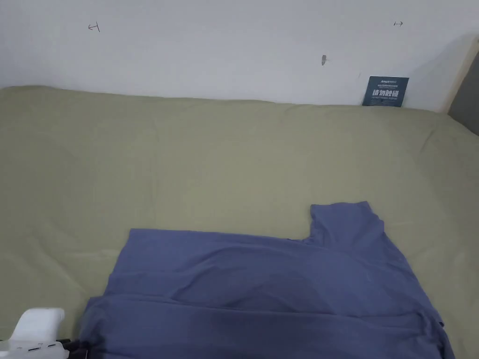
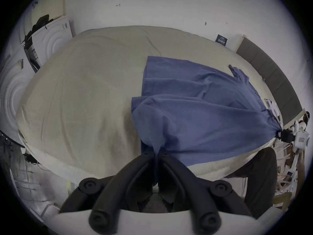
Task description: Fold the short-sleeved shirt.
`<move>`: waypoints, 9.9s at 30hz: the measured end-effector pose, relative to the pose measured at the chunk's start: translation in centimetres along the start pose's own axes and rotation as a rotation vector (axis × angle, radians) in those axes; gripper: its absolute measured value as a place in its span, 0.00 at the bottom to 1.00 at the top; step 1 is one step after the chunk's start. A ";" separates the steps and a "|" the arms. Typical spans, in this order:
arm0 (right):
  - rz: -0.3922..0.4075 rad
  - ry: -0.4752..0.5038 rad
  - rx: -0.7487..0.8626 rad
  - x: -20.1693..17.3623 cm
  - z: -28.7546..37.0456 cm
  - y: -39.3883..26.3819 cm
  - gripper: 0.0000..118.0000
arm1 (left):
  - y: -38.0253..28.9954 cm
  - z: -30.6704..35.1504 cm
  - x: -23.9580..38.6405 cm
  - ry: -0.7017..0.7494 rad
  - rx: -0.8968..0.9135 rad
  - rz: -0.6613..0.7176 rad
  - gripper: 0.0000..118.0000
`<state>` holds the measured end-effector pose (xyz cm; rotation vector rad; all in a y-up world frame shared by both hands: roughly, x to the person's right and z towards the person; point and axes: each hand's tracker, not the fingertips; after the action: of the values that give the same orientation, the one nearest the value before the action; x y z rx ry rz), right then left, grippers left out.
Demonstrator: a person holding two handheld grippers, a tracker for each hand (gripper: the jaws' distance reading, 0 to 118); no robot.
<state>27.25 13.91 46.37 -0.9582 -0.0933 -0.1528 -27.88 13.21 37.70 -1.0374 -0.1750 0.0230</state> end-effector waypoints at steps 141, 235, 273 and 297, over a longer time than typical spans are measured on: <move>0.177 -0.159 0.466 -17.4 6.9 1.8 0.00 | 6.2 -2.9 -11.3 -0.558 -0.184 0.364 1.00; 0.159 -0.059 0.388 -14.6 6.8 1.1 0.00 | 5.5 -2.8 13.7 -0.646 -0.144 0.102 0.00; 0.122 -0.112 0.641 -15.9 10.5 3.4 0.00 | 5.4 -7.6 -0.1 -0.703 -0.183 0.484 0.09; 0.070 -0.177 0.902 -15.0 13.3 5.5 0.00 | 10.2 6.3 6.7 -0.337 -0.070 0.071 0.09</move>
<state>13.25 29.29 47.35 -0.0718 -0.2652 0.0462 -21.65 24.48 32.94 -1.1043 -0.4473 0.2584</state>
